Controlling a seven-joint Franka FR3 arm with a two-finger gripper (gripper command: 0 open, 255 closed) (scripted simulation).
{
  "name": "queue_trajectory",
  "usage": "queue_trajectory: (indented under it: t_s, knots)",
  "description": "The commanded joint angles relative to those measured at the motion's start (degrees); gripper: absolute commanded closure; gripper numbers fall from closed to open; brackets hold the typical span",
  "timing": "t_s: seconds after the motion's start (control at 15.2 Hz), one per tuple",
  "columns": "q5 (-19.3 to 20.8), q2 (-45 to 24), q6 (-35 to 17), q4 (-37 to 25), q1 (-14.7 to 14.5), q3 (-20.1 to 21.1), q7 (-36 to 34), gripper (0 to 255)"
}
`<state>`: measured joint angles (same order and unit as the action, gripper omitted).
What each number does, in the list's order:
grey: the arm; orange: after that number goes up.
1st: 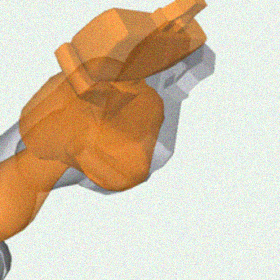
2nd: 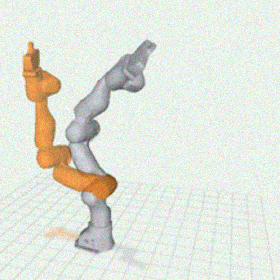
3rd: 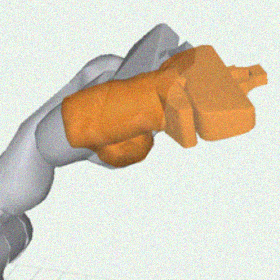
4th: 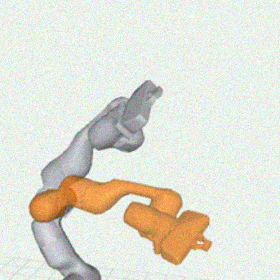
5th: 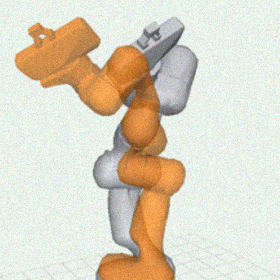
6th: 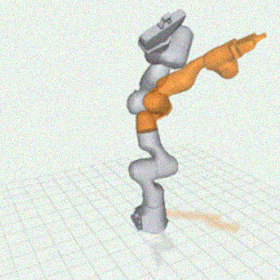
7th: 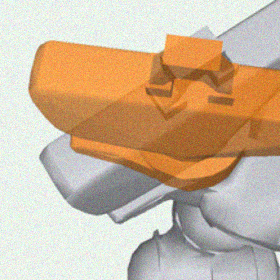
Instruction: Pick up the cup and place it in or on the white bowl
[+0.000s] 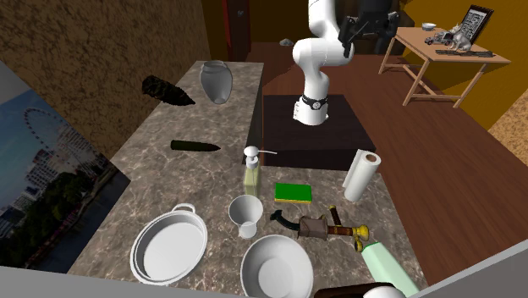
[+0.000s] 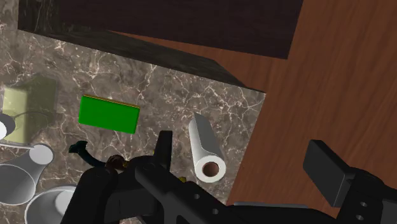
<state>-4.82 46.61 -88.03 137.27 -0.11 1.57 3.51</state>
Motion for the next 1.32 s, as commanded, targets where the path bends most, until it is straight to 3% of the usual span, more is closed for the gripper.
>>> queue_trajectory:
  t_s: [0.0,0.66,1.25]
  knots:
    - [0.0,0.0,0.0,0.0,0.0,0.0,0.0,0]
    - [6.46,-12.31,-19.75,5.98,3.59,-1.41,2.23,0]
    - [12.91,-28.64,-36.47,4.6,7.47,-2.91,1.86,0]
